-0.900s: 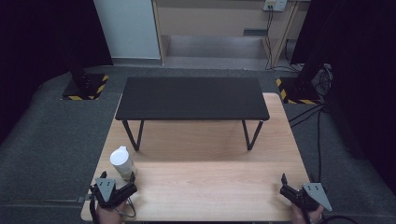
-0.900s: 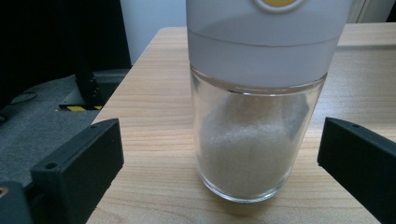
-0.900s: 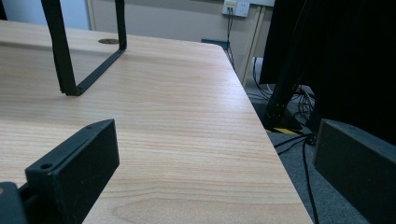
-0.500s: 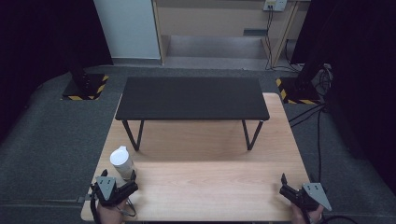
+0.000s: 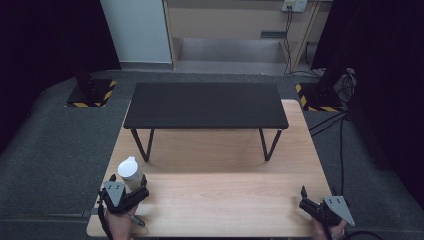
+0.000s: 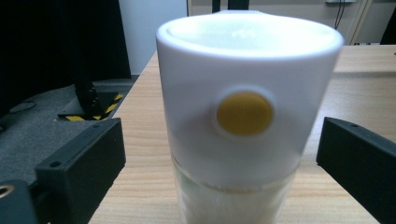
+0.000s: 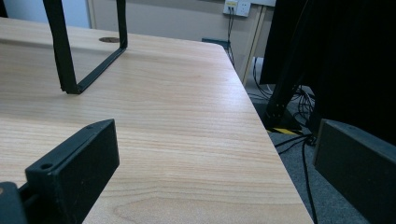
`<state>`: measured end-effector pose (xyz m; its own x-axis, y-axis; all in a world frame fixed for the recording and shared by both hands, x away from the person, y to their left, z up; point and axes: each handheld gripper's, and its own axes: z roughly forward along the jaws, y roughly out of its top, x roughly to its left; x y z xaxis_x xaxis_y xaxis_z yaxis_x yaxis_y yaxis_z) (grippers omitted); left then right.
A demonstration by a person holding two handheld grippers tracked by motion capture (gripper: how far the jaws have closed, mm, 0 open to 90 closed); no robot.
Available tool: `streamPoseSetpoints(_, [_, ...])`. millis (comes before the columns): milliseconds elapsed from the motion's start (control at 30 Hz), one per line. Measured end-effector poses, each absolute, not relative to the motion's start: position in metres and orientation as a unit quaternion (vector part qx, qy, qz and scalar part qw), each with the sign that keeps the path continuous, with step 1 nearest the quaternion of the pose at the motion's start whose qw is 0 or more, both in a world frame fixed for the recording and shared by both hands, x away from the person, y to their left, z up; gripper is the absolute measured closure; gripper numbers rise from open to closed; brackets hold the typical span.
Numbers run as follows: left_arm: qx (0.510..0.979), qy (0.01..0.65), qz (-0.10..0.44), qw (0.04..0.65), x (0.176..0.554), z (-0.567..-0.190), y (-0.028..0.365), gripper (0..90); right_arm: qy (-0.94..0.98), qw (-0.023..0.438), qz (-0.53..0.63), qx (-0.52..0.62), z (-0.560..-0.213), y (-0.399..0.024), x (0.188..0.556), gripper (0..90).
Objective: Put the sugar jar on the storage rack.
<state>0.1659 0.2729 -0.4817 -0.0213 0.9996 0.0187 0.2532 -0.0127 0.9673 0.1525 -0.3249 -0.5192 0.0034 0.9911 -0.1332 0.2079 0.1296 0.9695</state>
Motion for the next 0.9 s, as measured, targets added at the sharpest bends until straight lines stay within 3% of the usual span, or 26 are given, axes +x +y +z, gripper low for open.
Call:
streamPoseSetpoints(367, [0.555,0.558,0.443,0.43,0.174,-0.477,0.269,0.7,0.578,0.481,0.406,0.52,-0.519,-0.325,0.153,0.5])
streamPoseSetpoints(900, [0.535,0.552,0.476,0.427,0.174,-0.476,0.258,19.3,0.579,0.481,0.405,0.519,-0.519,-0.325,0.153,0.5])
